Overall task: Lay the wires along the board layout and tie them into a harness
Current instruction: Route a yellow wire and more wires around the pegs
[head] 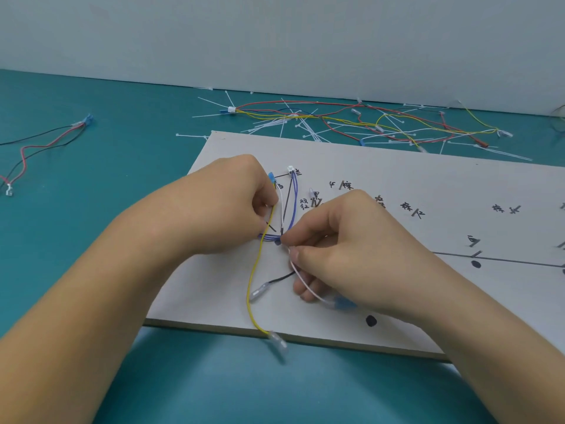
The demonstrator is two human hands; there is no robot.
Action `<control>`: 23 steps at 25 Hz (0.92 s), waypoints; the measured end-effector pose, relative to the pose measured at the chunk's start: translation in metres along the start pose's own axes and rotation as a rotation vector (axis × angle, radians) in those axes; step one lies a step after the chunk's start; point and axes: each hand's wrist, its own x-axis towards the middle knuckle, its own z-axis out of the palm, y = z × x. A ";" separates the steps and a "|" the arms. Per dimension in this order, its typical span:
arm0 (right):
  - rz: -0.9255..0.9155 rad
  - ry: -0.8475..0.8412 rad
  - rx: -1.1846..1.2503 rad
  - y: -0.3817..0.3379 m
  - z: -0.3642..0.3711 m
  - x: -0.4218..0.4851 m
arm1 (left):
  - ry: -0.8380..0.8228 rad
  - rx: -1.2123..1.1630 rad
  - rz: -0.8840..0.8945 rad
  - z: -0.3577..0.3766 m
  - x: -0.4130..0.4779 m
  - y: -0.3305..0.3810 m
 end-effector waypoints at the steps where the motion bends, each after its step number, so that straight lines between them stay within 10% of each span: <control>1: -0.018 0.009 -0.016 0.001 0.001 0.000 | -0.019 0.041 0.000 -0.001 -0.002 0.001; 23: -0.314 0.051 -0.378 0.008 -0.003 0.003 | -0.050 -0.208 0.342 0.005 -0.003 -0.019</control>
